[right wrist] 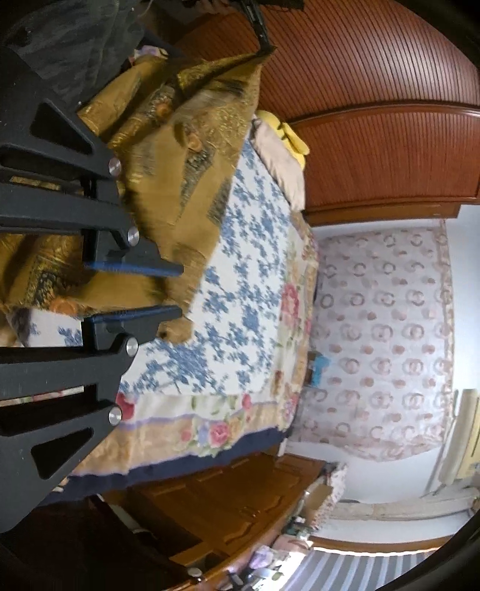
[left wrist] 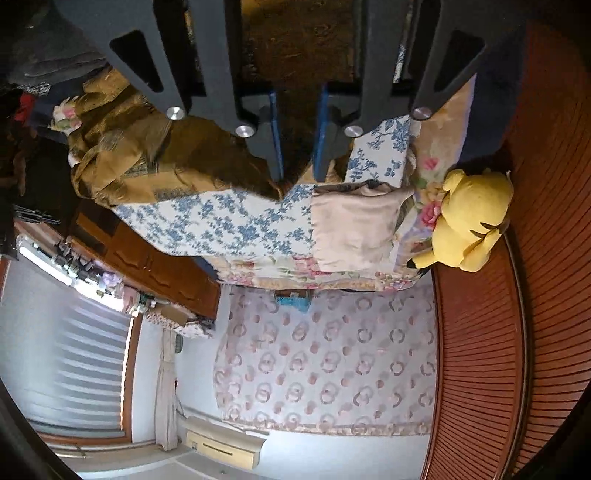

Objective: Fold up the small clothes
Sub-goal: 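Lower the gold cloth onto the bed edge and regrasp with the right tool, then lift the gold cloth with both tools and swing it over the bed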

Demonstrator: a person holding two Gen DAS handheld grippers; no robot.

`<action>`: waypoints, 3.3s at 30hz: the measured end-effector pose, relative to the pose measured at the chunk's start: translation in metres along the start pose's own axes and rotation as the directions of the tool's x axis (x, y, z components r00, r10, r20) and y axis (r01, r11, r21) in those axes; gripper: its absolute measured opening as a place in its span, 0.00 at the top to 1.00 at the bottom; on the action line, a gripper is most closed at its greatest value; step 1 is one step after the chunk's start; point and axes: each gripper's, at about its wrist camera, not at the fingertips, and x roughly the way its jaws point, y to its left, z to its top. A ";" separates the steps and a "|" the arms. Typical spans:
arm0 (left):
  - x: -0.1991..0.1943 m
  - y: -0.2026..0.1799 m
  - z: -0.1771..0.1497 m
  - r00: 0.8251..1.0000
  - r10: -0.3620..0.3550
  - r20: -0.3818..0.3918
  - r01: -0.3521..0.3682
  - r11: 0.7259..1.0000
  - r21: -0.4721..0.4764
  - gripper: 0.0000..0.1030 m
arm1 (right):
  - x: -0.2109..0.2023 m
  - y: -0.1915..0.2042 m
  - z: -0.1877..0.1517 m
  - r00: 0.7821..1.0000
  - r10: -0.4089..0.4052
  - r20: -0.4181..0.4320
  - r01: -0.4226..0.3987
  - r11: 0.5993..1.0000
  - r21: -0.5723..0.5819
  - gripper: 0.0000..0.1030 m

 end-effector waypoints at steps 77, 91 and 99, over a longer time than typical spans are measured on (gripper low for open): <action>0.138 0.039 -0.034 0.979 0.032 -0.203 -0.046 0.997 -0.060 0.96 | 0.120 -0.050 -0.005 0.993 -0.001 -0.120 0.023 0.984 0.177 0.55; 0.158 0.039 -0.046 0.965 0.023 -0.260 -0.039 0.998 -0.054 0.94 | 0.153 -0.044 -0.018 0.975 0.093 -0.200 -0.057 0.982 0.179 0.47; 0.148 0.032 -0.041 0.974 0.000 -0.227 -0.009 0.999 -0.039 0.98 | 0.160 -0.040 -0.028 0.974 0.083 -0.209 -0.047 0.984 0.172 0.54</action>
